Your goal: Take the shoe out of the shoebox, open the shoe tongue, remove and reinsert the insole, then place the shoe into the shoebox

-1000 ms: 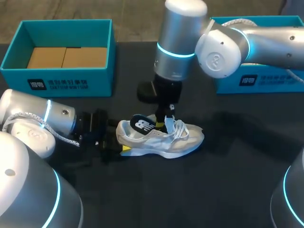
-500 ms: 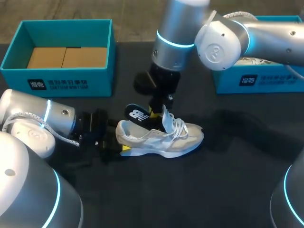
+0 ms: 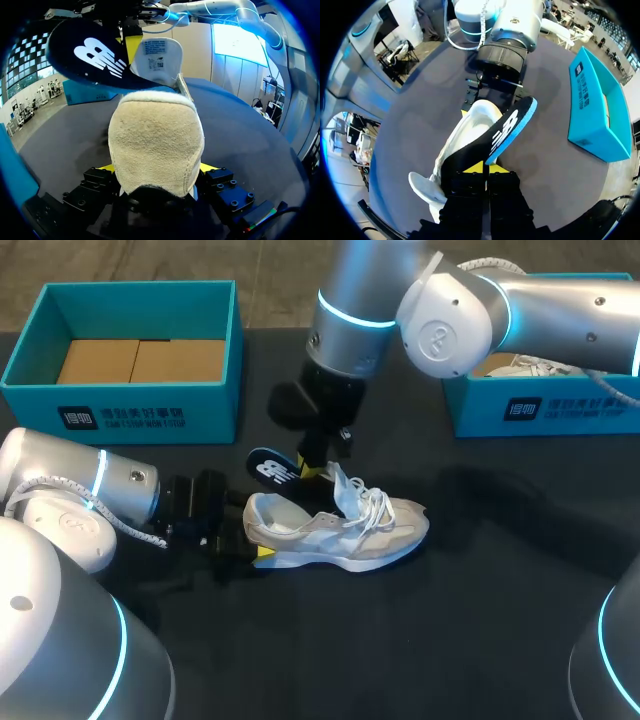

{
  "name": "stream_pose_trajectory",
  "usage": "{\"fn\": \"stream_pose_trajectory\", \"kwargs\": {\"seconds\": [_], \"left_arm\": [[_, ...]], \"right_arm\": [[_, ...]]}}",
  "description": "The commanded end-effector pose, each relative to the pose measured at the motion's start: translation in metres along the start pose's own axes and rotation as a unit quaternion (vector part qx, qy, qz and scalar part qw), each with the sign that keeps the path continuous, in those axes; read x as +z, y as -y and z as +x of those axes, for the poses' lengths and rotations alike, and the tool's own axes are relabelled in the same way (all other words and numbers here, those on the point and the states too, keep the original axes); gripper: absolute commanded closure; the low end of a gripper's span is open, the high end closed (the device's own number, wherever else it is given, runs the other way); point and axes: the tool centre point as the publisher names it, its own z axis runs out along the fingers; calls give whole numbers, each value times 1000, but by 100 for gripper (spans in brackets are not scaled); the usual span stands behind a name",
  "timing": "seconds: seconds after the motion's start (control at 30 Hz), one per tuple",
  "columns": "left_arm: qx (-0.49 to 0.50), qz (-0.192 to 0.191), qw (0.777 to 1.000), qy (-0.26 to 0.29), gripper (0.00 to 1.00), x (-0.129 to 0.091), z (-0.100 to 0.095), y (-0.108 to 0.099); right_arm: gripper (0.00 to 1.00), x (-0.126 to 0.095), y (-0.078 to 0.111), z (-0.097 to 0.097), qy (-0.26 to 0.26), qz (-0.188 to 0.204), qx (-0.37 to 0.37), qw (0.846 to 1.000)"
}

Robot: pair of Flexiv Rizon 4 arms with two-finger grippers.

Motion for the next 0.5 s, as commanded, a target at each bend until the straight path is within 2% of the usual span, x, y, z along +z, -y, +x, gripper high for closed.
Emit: {"fn": "stream_pose_trajectory", "kwargs": {"seconds": [0.03,0.1,0.23,0.4,0.5], "left_arm": [[0,-1,1000,-1,100,1,-1,-1],[0,-1,1000,-1,100,1,-1,-1],[0,-1,1000,-1,100,1,-1,-1],[0,-1,1000,-1,100,1,-1,-1],[0,-1,1000,-1,100,1,-1,-1]], "right_arm": [[59,3,-1,-5,-9,-7,-2,1000],[0,2,-2,-4,-14,-13,-5,1000],[0,-3,-2,-1,-32,-27,-5,999],[0,-5,0,3,-71,-50,33,996],[0,-5,0,3,-71,-50,33,996]]}}
